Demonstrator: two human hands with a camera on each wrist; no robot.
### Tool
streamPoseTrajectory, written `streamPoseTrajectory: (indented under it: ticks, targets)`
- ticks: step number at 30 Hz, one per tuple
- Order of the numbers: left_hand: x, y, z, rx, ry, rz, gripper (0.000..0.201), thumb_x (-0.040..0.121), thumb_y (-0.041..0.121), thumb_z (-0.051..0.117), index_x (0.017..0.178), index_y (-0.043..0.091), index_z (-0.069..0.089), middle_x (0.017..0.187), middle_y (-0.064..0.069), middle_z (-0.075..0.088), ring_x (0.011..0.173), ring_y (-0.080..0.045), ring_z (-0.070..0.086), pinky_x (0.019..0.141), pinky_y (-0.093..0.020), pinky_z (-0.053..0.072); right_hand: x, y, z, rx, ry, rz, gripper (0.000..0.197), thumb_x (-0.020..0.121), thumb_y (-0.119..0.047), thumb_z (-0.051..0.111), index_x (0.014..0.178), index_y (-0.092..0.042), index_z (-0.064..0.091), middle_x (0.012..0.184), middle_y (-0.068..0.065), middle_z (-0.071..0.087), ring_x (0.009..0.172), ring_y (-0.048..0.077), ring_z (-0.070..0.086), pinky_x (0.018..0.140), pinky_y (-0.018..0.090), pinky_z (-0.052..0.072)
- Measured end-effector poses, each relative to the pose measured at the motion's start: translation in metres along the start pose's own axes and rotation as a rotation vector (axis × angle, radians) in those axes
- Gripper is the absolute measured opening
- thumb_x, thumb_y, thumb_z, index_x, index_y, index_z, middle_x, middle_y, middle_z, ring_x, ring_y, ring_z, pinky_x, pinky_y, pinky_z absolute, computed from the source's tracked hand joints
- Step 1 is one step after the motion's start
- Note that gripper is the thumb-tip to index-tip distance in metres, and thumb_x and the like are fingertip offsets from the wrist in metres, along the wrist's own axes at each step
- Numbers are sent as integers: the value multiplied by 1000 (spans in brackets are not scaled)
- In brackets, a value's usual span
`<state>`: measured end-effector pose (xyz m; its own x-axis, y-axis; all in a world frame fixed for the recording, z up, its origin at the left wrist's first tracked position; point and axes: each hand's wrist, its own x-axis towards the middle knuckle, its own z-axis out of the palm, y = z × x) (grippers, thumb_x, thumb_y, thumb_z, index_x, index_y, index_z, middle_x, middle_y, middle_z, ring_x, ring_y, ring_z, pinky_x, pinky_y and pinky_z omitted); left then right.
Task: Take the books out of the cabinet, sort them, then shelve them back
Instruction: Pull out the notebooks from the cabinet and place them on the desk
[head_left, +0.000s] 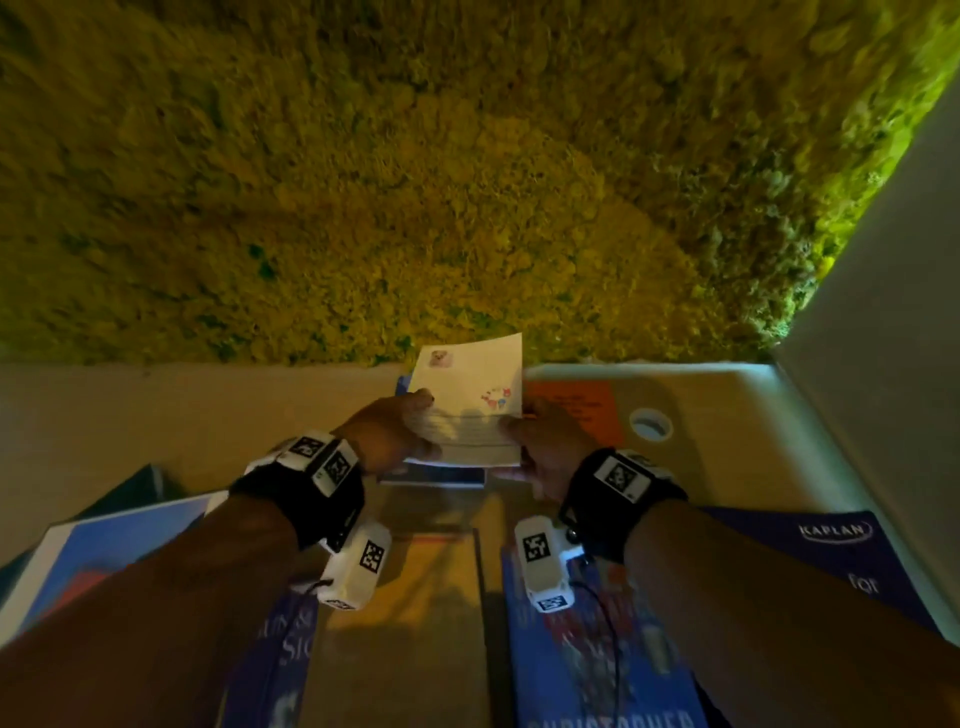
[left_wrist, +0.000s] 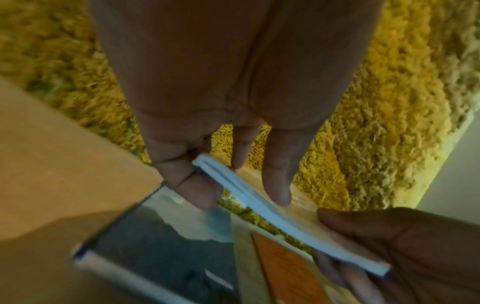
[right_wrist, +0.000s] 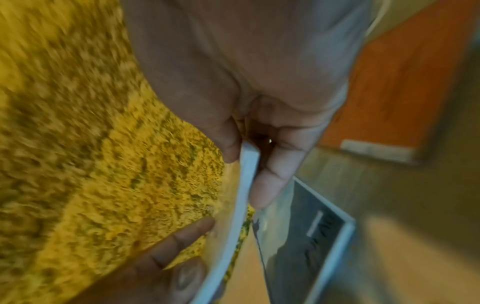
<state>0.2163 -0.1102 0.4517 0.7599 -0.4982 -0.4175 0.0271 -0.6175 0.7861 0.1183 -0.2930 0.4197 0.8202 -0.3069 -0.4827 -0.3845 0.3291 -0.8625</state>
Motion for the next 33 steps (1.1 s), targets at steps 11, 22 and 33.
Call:
streamPoseTrajectory:
  ticks: [11,22,33]
  targets:
    - [62,-47,-23,787,-130,-54,70,83,38,76,142,17,47,141,-5,51,121,-26,56,91,-30,51,73,27,26,-1044,17,-15,38,93,-16,65,131,-10,60,119,15,67,103,33,68,84,43,60]
    - [9,-16,7,647,-19,109,50,86,57,64,127,28,60,136,-3,56,120,-25,59,96,-33,47,-16,1,-34,-639,17,48,29,101,-21,61,128,-11,60,103,10,64,83,19,62,69,30,49]
    - [-60,-3,156,666,-303,-2,83,86,51,70,151,17,32,145,-3,50,97,-22,66,85,-36,55,-96,73,-137,-1195,49,-119,36,93,-50,58,124,-32,56,124,4,59,102,27,59,89,46,54]
